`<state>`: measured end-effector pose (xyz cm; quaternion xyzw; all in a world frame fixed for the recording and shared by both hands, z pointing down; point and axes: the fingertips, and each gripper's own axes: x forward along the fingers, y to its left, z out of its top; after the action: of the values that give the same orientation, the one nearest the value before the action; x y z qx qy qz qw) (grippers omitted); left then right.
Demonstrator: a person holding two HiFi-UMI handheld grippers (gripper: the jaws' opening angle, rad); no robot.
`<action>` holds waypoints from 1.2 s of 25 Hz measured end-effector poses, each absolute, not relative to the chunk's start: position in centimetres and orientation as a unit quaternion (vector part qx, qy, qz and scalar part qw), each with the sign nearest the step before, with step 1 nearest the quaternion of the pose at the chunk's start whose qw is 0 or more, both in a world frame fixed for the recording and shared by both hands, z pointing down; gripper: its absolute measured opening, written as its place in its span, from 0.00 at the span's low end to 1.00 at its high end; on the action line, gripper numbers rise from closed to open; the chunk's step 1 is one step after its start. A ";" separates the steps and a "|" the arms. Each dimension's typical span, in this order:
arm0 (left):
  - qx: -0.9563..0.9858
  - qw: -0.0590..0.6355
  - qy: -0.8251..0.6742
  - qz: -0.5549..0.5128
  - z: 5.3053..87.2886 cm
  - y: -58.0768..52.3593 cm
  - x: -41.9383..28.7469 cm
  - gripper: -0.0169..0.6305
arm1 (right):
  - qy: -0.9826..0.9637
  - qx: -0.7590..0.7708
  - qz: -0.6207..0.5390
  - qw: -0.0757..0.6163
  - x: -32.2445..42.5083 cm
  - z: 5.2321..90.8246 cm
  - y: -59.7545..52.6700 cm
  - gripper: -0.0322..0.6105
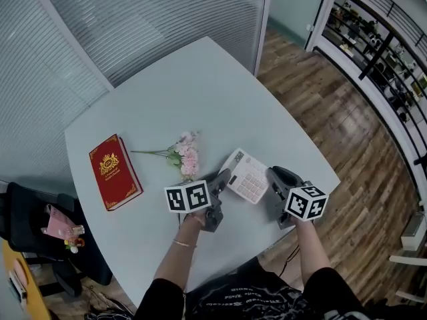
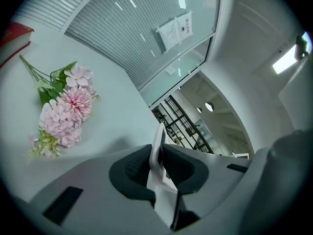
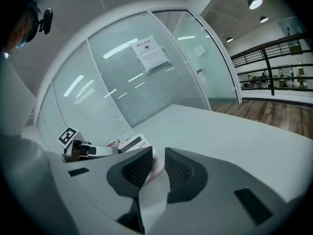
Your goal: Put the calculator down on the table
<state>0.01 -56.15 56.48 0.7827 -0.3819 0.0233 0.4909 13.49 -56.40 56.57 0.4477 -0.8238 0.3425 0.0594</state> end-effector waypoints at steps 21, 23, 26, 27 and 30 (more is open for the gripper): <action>0.754 0.485 -0.433 0.092 63.2 -61.8 0.6 0.17 | -0.805 0.431 0.386 0.133 13.8 64.0 -61.9 0.18; 0.752 0.483 -0.439 0.097 63.4 -61.9 0.5 0.17 | -0.806 0.430 0.380 0.147 13.7 64.2 -62.0 0.18; 0.749 0.473 -0.450 0.111 63.7 -62.0 0.3 0.18 | -0.804 0.432 0.371 0.171 13.5 64.6 -62.0 0.17; 0.750 0.470 -0.451 0.116 63.7 -62.1 0.3 0.18 | -0.803 0.434 0.367 0.180 13.4 64.7 -62.0 0.17; 0.753 0.455 -0.458 0.128 63.5 -62.3 0.1 0.19 | -0.801 0.438 0.354 0.203 13.2 64.9 -61.9 0.15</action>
<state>0.11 -62.26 63.53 0.7527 -0.4579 0.1283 0.4554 13.19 -61.93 64.91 0.4383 -0.8009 0.3537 0.2034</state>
